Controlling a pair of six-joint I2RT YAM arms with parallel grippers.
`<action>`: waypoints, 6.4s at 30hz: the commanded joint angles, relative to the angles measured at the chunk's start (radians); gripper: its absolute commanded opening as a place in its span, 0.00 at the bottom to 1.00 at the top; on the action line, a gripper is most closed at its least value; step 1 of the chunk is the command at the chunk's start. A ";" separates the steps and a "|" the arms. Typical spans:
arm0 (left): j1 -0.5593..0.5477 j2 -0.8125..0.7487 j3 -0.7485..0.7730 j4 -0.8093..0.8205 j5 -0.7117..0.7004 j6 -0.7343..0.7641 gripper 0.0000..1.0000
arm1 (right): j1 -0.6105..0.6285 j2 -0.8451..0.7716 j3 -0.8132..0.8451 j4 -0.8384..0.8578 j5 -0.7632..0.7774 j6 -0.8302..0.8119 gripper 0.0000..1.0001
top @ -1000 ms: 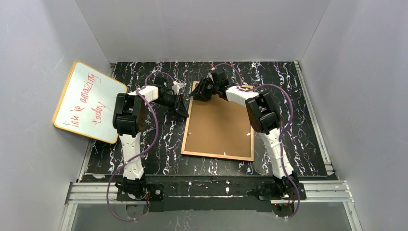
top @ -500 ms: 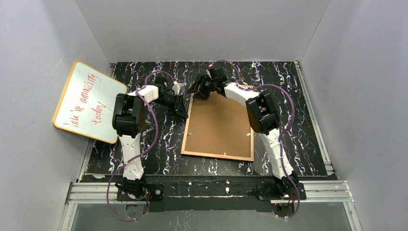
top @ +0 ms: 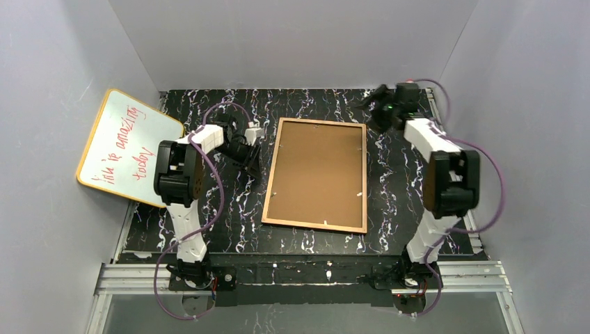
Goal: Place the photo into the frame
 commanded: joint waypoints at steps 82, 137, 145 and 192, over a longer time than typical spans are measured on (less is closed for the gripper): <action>0.008 -0.100 -0.166 -0.164 -0.066 0.262 0.36 | -0.174 -0.314 -0.544 -0.194 -0.004 -0.201 0.99; 0.022 0.001 -0.183 -0.146 0.179 0.146 0.19 | 0.562 0.300 0.095 0.010 -0.202 -0.062 0.64; 0.022 -0.005 -0.182 -0.142 0.169 0.147 0.19 | 0.581 0.314 0.102 0.018 -0.215 -0.053 0.62; 0.055 -0.044 -0.109 -0.196 0.203 0.132 0.27 | 0.558 0.068 -0.143 0.076 -0.170 -0.101 0.70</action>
